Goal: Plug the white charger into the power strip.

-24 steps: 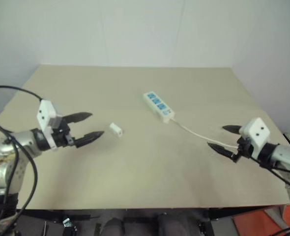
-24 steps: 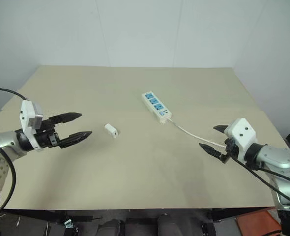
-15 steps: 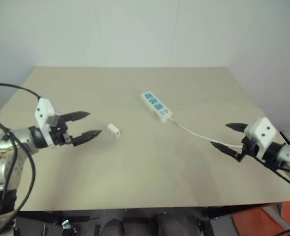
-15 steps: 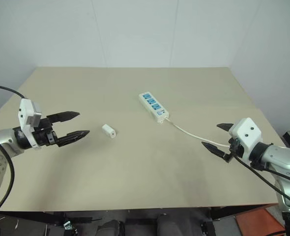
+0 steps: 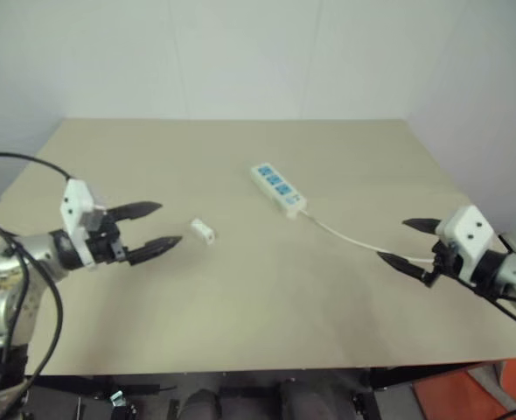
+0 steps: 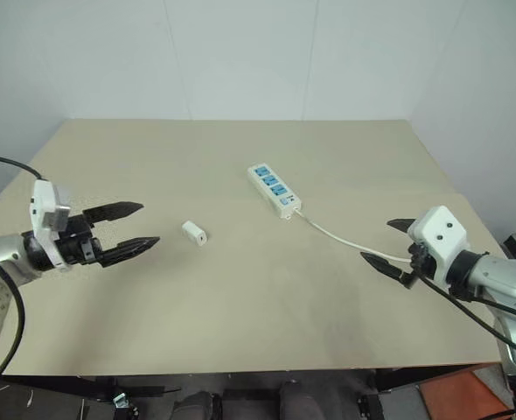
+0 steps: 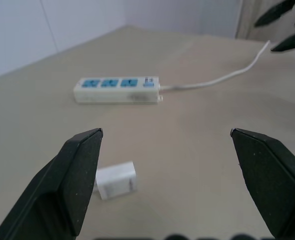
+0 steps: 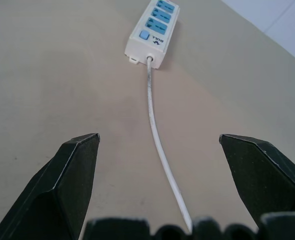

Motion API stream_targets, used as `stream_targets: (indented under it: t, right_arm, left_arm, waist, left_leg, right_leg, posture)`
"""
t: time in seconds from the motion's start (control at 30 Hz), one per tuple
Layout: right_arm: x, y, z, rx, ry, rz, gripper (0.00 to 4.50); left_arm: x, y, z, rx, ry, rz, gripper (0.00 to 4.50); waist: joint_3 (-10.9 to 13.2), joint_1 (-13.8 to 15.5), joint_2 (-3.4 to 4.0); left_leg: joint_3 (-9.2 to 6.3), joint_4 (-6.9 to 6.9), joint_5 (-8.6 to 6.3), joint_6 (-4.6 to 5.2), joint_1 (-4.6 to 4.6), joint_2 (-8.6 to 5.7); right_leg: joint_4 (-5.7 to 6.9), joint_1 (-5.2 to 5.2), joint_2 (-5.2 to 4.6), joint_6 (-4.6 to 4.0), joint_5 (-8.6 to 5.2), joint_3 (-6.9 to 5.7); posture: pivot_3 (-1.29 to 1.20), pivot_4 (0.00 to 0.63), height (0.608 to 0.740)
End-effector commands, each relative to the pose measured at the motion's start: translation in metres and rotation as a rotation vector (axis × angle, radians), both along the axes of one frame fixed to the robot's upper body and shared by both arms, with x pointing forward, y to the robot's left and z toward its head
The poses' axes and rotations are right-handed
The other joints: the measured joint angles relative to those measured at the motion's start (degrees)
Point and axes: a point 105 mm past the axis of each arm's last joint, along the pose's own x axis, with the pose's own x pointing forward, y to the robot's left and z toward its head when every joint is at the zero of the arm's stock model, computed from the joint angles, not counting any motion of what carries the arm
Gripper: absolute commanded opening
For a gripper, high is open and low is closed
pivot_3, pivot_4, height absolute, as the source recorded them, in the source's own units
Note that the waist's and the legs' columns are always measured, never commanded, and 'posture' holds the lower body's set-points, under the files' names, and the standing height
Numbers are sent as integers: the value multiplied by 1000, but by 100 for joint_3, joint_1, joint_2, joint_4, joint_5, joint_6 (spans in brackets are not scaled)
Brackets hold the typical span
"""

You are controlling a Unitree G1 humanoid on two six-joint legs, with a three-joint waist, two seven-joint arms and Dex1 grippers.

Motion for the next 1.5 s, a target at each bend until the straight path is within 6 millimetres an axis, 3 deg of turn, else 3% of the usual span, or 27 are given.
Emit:
stream_targets:
  t: [0.03,0.23,0.5,0.63,0.7,0.77,0.93,1.13,1.37,1.5]
  right_arm:
    - [-2,2,19,8,-62,14,4500]
    - [18,2,14,60,-61,-31,4500]
    - [101,47,0,231,-83,-88,4500]
    - [139,69,-2,344,-69,-154,4500]
    - [151,72,-13,277,-49,-194,4500]
    - [155,70,-24,192,-21,-205,4500]
    - [154,76,-28,306,92,-133,4500]
    - [157,88,-44,272,173,-119,4500]
    - [156,107,-38,252,158,-28,2055]
    - [155,114,-46,206,167,-11,583]
  left_arm:
    - [-5,-2,16,18,-66,-9,4469]
    - [-1,3,16,35,-70,24,4469]
    - [9,-11,6,101,-59,-5,4469]
    - [12,-18,13,78,-82,-17,4469]
    - [11,-18,12,109,-80,-16,4469]
    - [8,-16,11,119,-75,-10,4469]
    - [4,-16,8,108,-56,-27,4469]
    - [7,-22,9,116,-55,-50,4469]
    - [9,-20,8,109,-57,-47,4500]
    - [10,-23,6,105,-61,-56,4500]
  waist:
    - [0,1,0]
    - [0,-21,0]
    - [1,-84,0]
    - [2,-109,1]
    - [3,-117,2]
    - [3,-101,2]
    - [4,-111,3]
    - [4,-193,2]
    - [4,-239,3]
    - [4,-262,3]
  left_leg:
    - [0,0,0,0,0,0]
    - [0,0,0,0,7,-1]
    - [1,0,0,0,5,0]
    - [-1,0,0,0,-18,-1]
    - [-3,-1,0,0,-24,-1]
    - [-8,-5,0,0,-30,-3]
    - [-9,-11,-1,-1,-36,-9]
    - [-11,-10,0,0,-19,-9]
    - [-14,-9,0,0,-10,-5]
    - [-15,-9,0,-1,-13,-5]
  right_leg:
    - [0,0,0,0,0,1]
    - [2,3,0,1,1,1]
    - [3,-2,7,-5,6,6]
    - [-2,-16,4,-43,29,4]
    - [-2,-21,3,-48,32,1]
    - [-6,-22,-3,-48,32,-9]
    - [-17,-21,-14,-48,32,-15]
    - [1,-16,-11,-47,32,-16]
    - [2,-8,-3,-47,32,-13]
    - [1,-9,-3,-47,33,-13]
  posture:
    - [0,150,740]
    - [0,150,740]
    - [0,150,740]
    - [0,150,740]
    - [0,150,740]
    - [0,150,740]
    - [0,150,740]
    - [0,150,740]
    - [0,150,740]
    - [0,150,740]
